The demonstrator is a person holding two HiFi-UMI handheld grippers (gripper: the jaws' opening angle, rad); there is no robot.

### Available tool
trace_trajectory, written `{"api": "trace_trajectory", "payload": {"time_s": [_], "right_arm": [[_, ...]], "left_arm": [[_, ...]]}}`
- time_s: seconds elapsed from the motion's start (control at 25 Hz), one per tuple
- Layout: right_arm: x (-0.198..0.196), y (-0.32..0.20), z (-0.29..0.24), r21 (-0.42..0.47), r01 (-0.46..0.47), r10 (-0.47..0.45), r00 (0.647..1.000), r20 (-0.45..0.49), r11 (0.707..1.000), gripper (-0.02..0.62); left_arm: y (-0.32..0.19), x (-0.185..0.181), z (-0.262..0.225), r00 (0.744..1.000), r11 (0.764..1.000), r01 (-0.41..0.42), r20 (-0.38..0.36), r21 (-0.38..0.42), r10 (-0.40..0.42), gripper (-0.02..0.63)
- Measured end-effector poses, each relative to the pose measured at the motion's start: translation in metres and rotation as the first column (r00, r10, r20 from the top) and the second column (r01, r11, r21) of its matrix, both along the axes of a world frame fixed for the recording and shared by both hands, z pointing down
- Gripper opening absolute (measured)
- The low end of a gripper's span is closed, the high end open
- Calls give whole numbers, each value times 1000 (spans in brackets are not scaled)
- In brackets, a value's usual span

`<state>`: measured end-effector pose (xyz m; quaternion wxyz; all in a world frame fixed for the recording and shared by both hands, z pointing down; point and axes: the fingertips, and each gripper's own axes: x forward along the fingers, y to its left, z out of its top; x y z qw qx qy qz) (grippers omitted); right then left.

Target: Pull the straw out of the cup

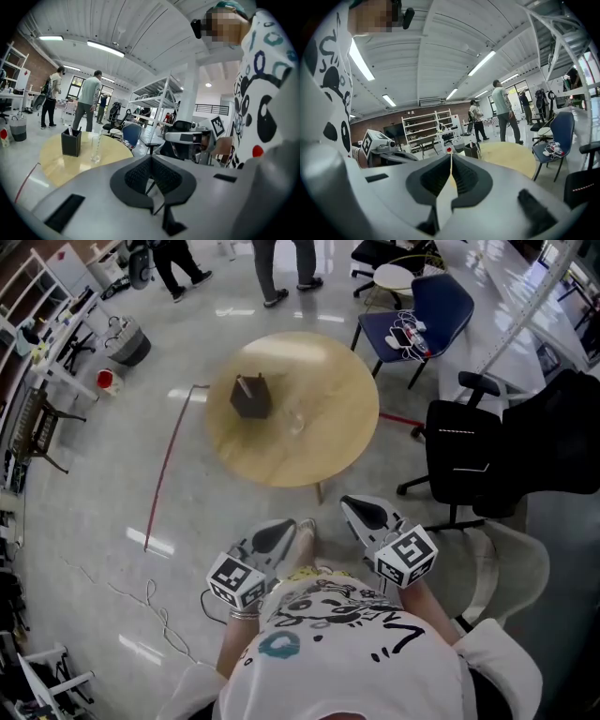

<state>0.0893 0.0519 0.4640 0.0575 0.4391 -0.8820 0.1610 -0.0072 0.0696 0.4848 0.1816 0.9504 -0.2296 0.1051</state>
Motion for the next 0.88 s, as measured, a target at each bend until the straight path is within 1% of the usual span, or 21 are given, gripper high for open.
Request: {"api": "trace_trajectory", "payload": {"time_s": [0.12,0.24,0.36,0.52,0.68,0.88], "right_arm": [[-1,-25,-4,14,-9,9,1000,-3,1000,26],[-1,-44,-5,10,-29,29,1000,2,1000,26],[-2,-61,-5,6,-37,37,999,-2,999,26],[-7,-82,-7,11,-53,53,999,-2,999,26],[-11,-101,-10,14,-70,70,998,-10,997,26],[-17,-123,-11,19,-86,86,996,-18,996,26]], "left_arm": [[-25,-1,3,1000,1000,-13,9,-1,13,15],[-49,0,2,1000,1000,-19,12,-10,19,15],[-67,1,-3,999,999,-37,2,-3,37,15],[-91,-4,0,999,999,-52,13,0,52,15],[-117,-9,-4,998,998,-59,-5,8,59,15],[-143,-15,-4,997,997,-77,-9,15,77,15]]}}
